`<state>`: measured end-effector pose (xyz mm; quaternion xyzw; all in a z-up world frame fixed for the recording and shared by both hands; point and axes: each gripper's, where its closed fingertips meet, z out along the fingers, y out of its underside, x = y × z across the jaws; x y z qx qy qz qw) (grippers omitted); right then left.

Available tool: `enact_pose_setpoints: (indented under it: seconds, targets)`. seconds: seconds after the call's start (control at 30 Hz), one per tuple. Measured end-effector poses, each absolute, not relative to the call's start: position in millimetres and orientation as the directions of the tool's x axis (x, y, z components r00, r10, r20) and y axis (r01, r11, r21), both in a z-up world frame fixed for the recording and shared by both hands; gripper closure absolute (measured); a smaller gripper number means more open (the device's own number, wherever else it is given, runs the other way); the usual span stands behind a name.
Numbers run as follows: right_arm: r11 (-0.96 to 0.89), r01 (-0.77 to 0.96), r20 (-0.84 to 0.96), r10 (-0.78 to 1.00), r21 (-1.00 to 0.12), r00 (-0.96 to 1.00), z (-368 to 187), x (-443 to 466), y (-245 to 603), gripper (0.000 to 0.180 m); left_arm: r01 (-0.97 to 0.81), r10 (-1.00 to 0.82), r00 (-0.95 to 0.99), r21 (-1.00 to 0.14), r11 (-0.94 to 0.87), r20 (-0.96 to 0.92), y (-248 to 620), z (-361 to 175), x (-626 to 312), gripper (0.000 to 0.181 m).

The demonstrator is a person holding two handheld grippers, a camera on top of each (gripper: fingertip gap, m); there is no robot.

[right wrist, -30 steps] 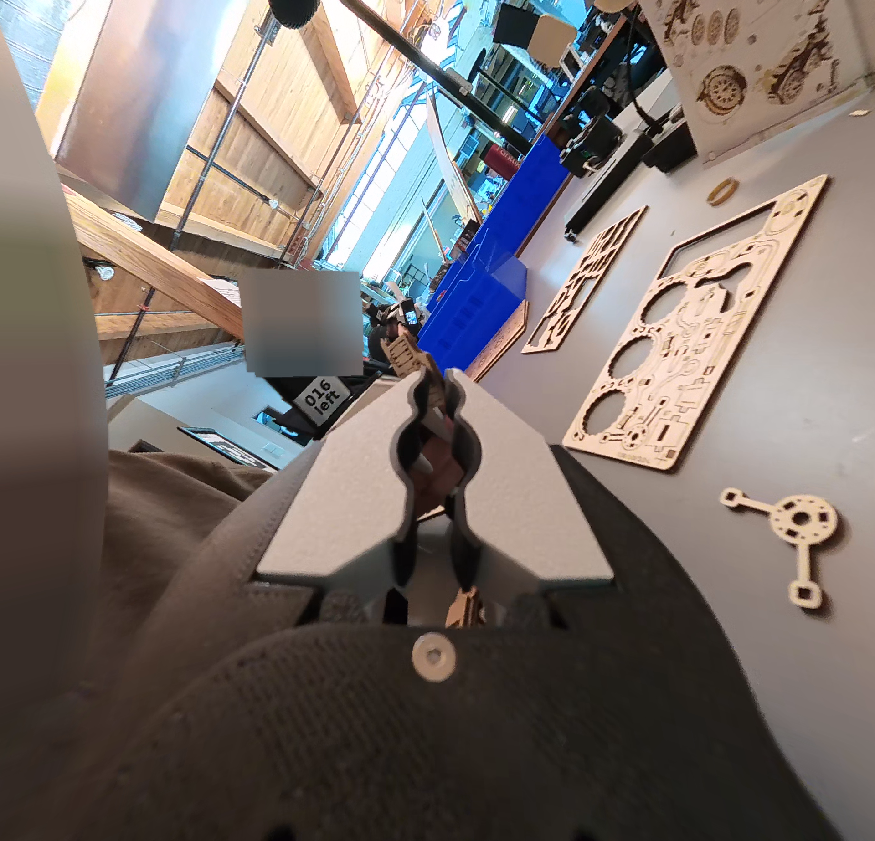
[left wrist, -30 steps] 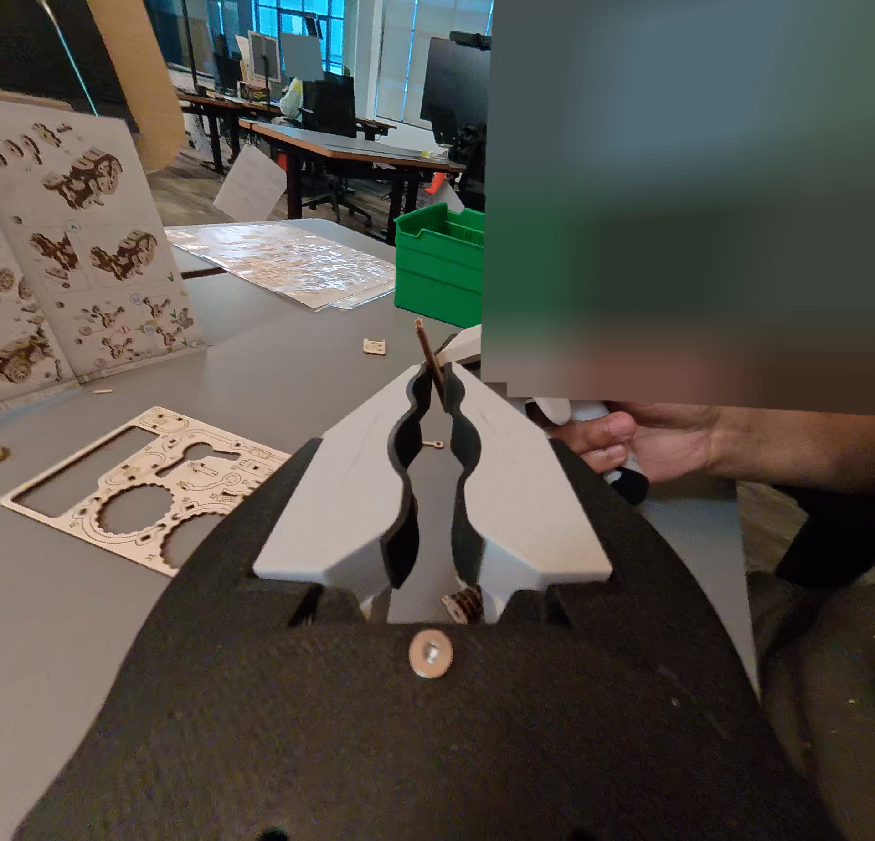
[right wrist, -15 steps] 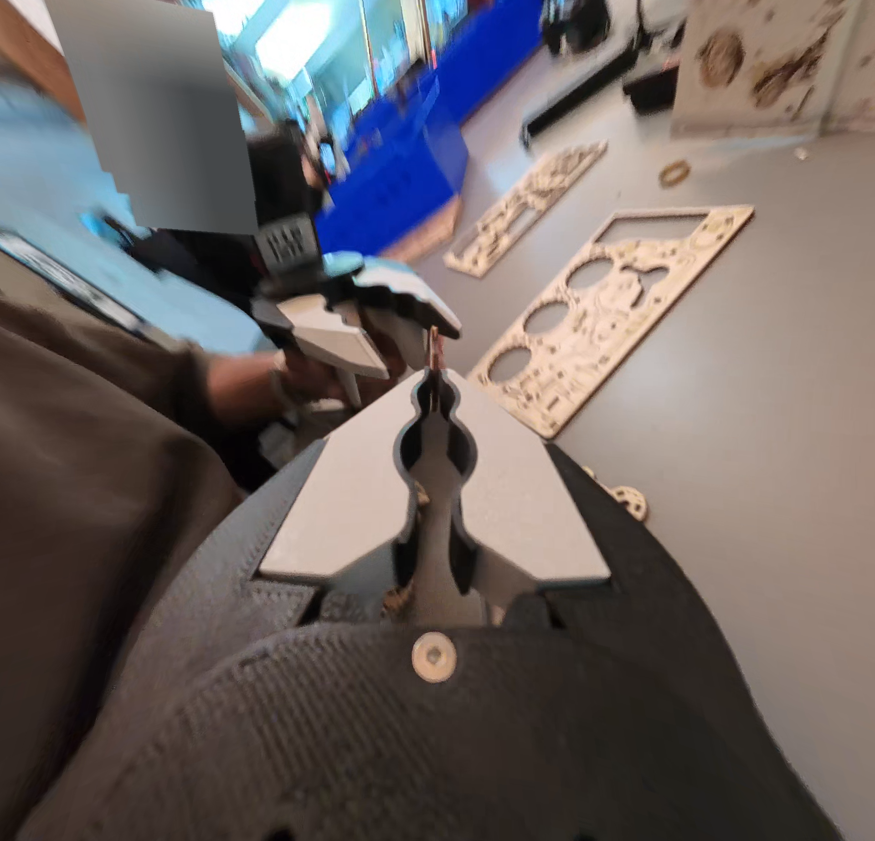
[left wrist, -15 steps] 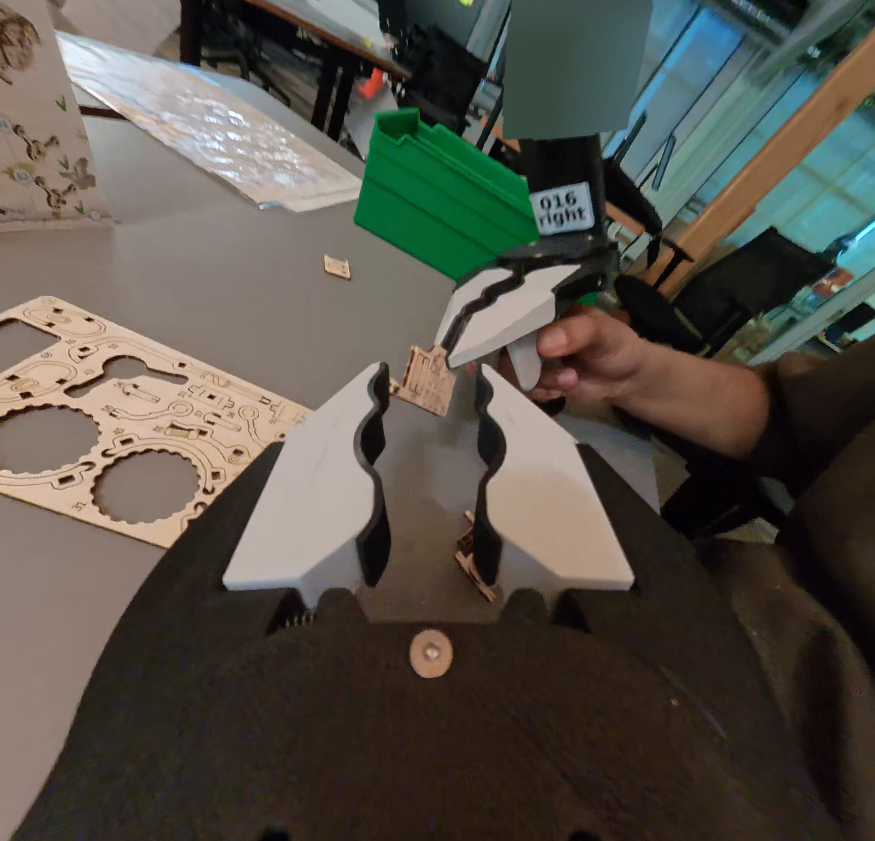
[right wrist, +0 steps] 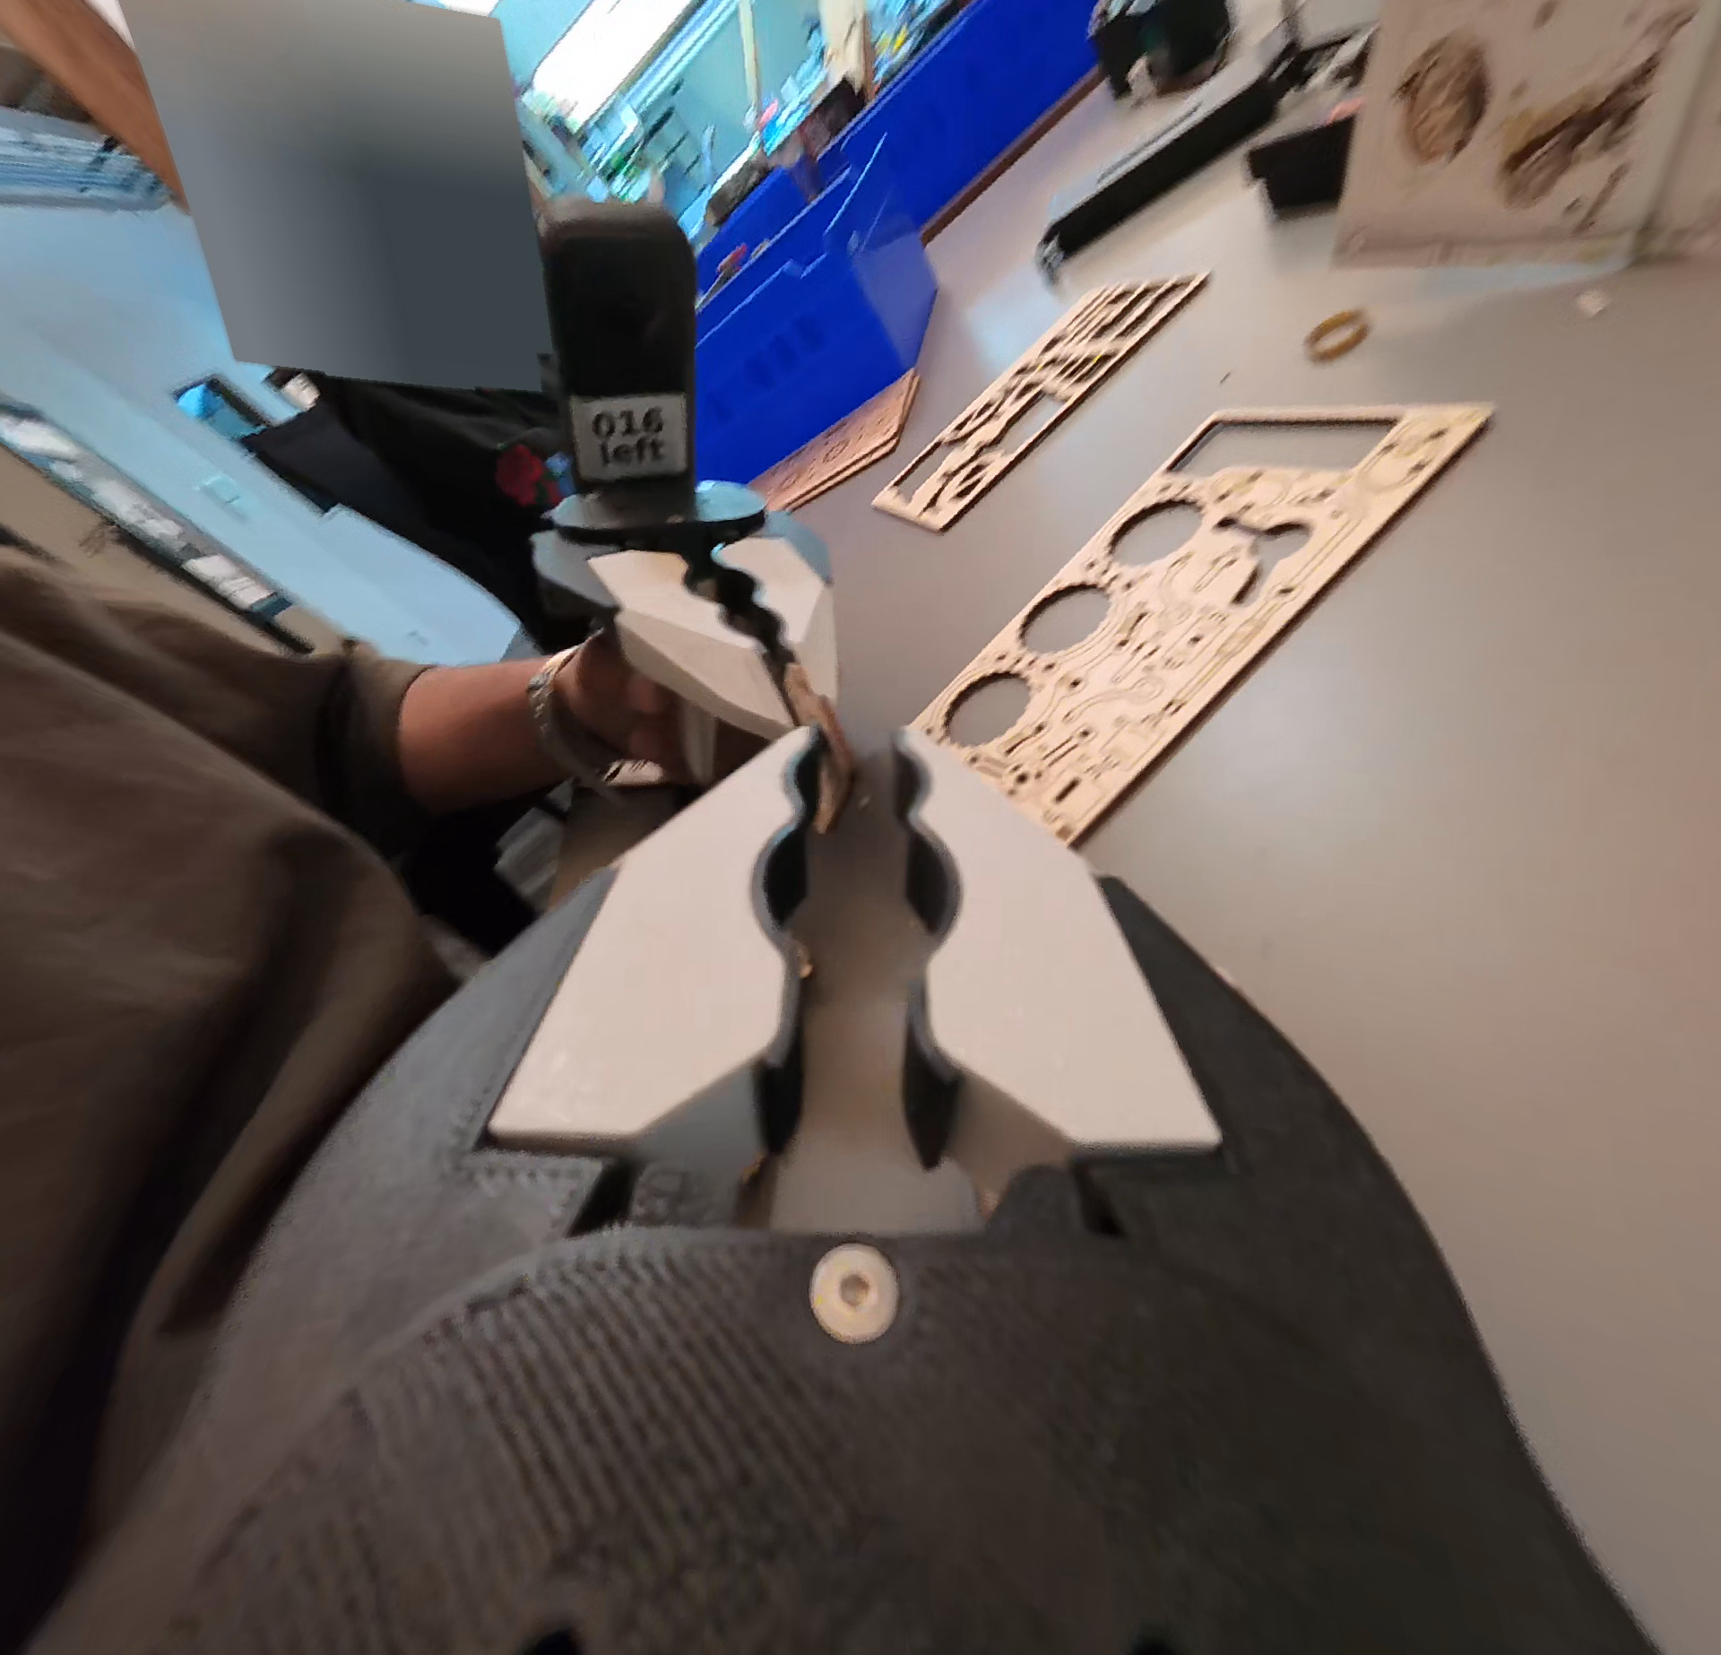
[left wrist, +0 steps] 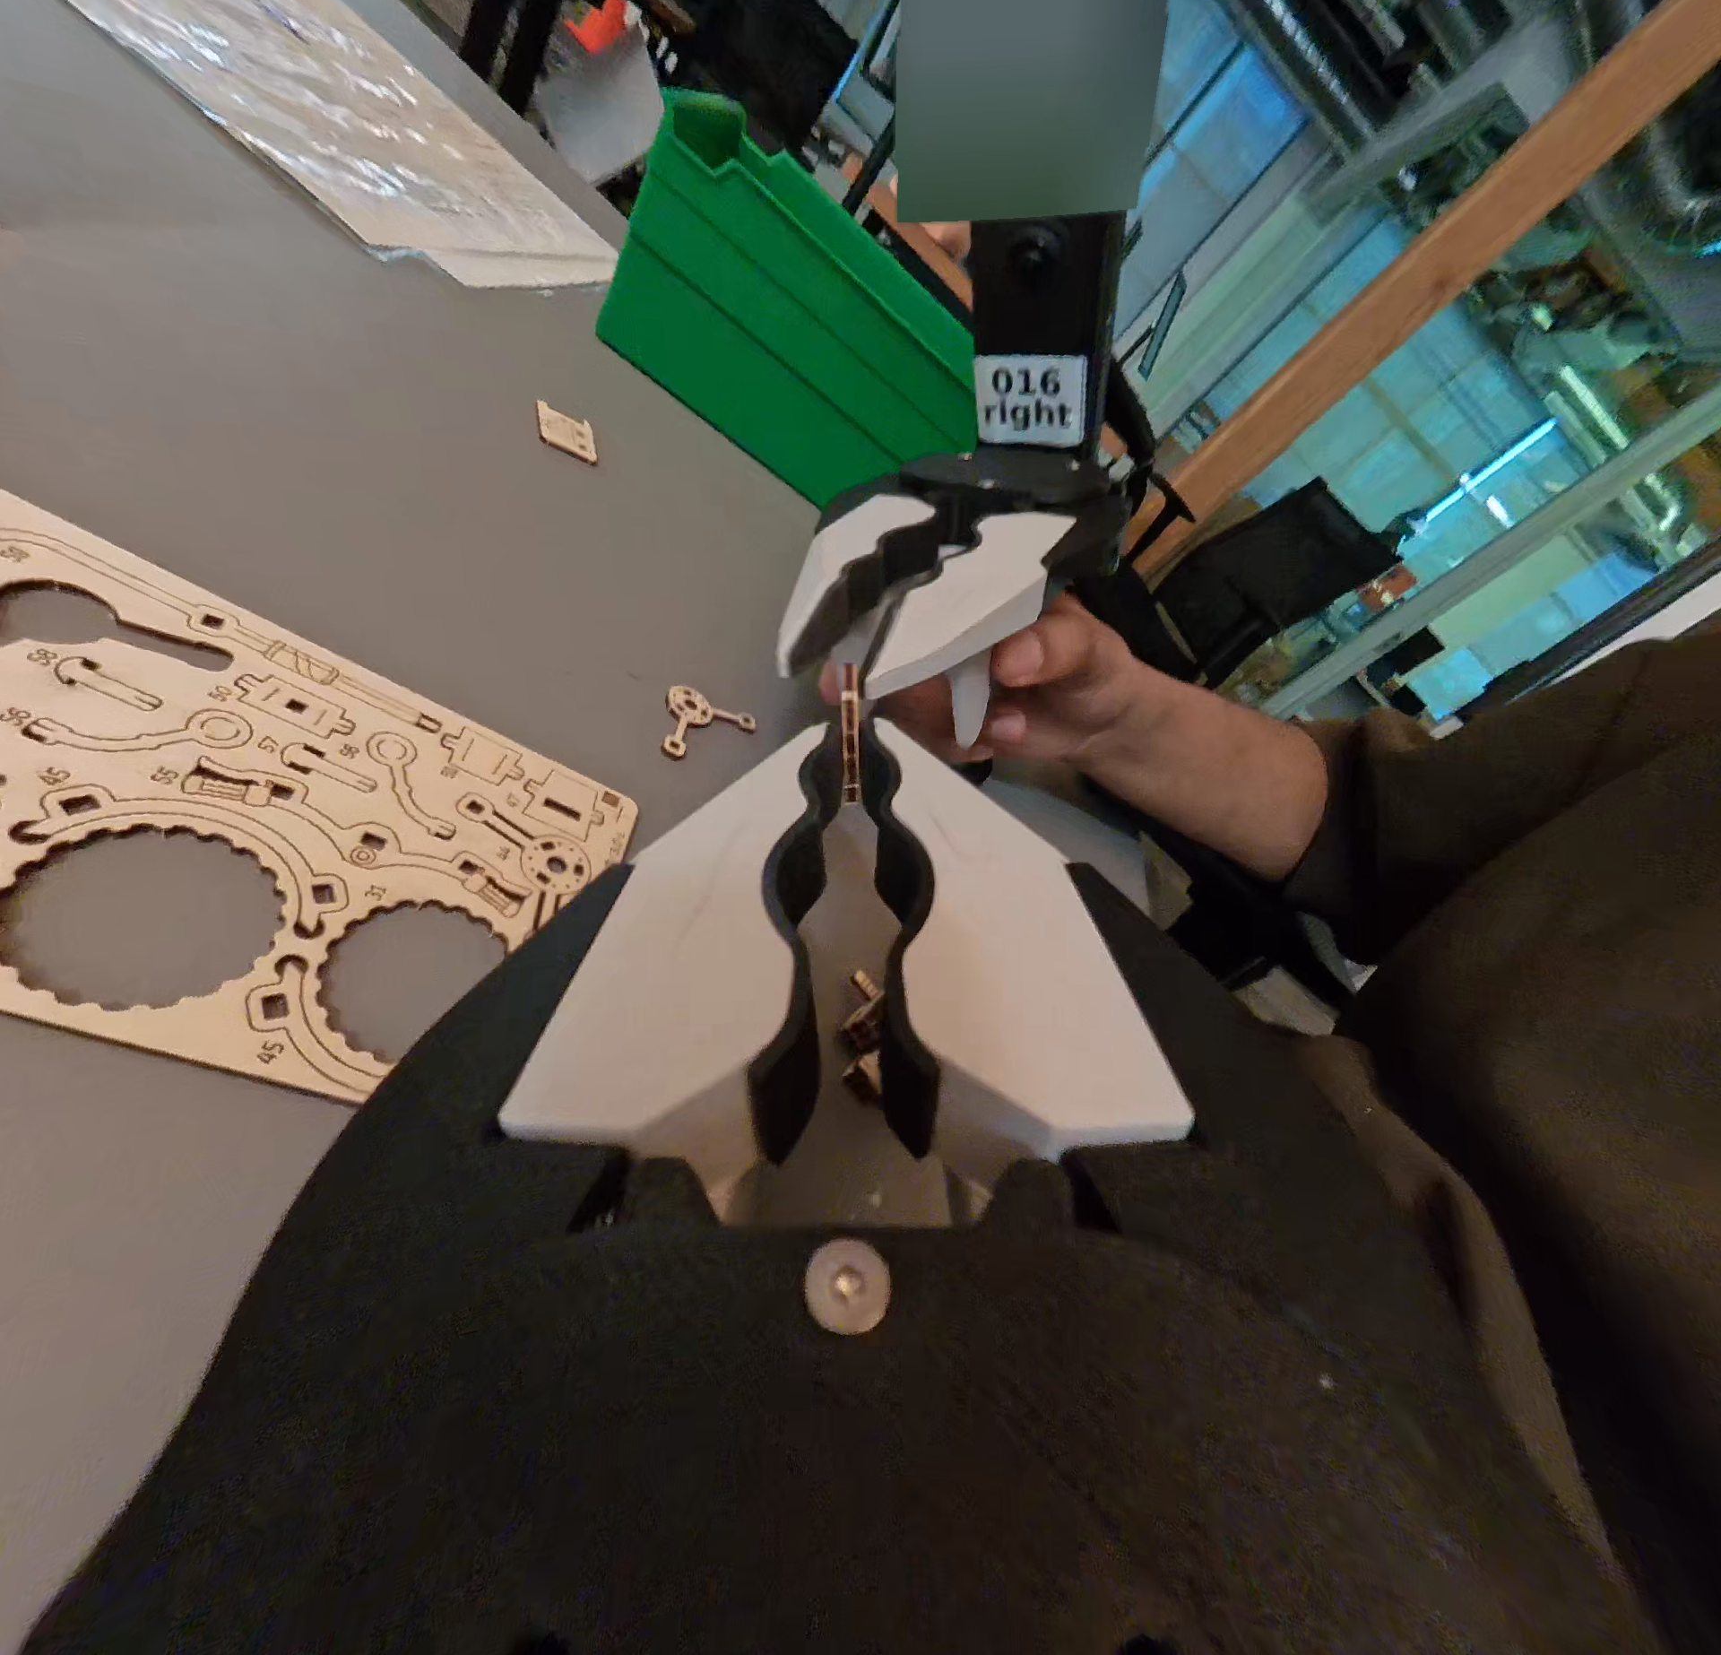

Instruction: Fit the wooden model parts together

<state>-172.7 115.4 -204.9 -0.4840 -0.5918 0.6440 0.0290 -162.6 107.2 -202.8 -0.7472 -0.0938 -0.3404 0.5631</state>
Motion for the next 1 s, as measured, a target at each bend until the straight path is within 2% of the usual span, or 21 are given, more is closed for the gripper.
enact_pose_setpoints:
  seconds: [0.13, 0.23, 0.5, 1.0]
  targets:
    - [-0.395, 0.49, -0.625, 0.573, -0.777, -0.53, -191, -175, 119, 0.159, 0.639, -0.256, 0.68, -0.727, -0.251, 0.687, 107, -184, -169, 0.18]
    - [-0.483, 0.465, -0.669, 0.497, -0.742, -0.552, -175, -173, 118, 0.163, 0.678, -0.258, 0.658, -0.706, -0.205, 0.707, 106, -176, -170, 0.18]
    - [-0.531, 0.384, -0.644, 0.491, -0.755, -0.587, -155, -169, 111, 0.172, 0.579, -0.216, 0.781, -0.809, -0.102, 0.586, 105, -159, -159, 0.18]
    - [-0.552, 0.354, -0.625, 0.443, -0.755, -0.643, -143, -163, 107, 0.177, 0.565, -0.221, 0.798, -0.824, -0.049, 0.56, 103, -147, -154, 0.18]
